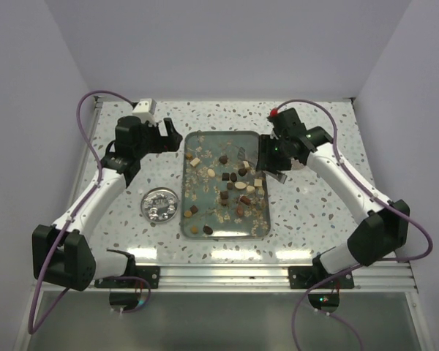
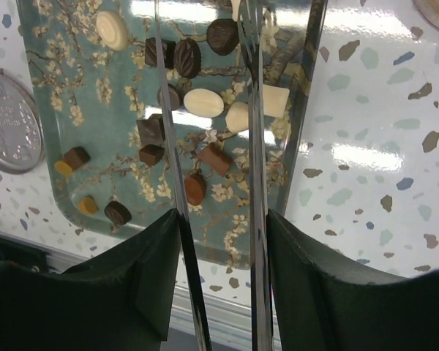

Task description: Pack the chocolate

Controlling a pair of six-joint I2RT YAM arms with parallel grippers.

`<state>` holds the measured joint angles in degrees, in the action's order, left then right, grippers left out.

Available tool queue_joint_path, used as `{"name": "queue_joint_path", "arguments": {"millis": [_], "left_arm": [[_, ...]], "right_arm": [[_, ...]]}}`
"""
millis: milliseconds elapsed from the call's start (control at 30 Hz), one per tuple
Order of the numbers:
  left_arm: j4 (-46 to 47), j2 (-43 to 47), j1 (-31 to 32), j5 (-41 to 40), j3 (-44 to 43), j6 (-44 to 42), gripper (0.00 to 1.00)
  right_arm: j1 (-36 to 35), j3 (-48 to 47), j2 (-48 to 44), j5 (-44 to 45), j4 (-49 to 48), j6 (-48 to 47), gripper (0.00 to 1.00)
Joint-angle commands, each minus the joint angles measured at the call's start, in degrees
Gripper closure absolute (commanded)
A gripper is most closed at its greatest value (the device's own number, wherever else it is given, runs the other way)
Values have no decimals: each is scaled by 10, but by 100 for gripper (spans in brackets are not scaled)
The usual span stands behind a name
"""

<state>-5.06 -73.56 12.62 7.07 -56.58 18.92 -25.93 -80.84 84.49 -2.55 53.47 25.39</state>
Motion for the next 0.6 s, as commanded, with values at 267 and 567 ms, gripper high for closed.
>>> {"name": "queue_joint_path", "arguments": {"millis": [267,567], "left_arm": [[-19,32,-2,-34,-28,-1,0],[-27,34,-2,-42,-28,-3,0]], "right_arm": [[-21,-78,117,-26,-101,-49,48],[-55,-112,172,-4,-88,-80,48]]}}
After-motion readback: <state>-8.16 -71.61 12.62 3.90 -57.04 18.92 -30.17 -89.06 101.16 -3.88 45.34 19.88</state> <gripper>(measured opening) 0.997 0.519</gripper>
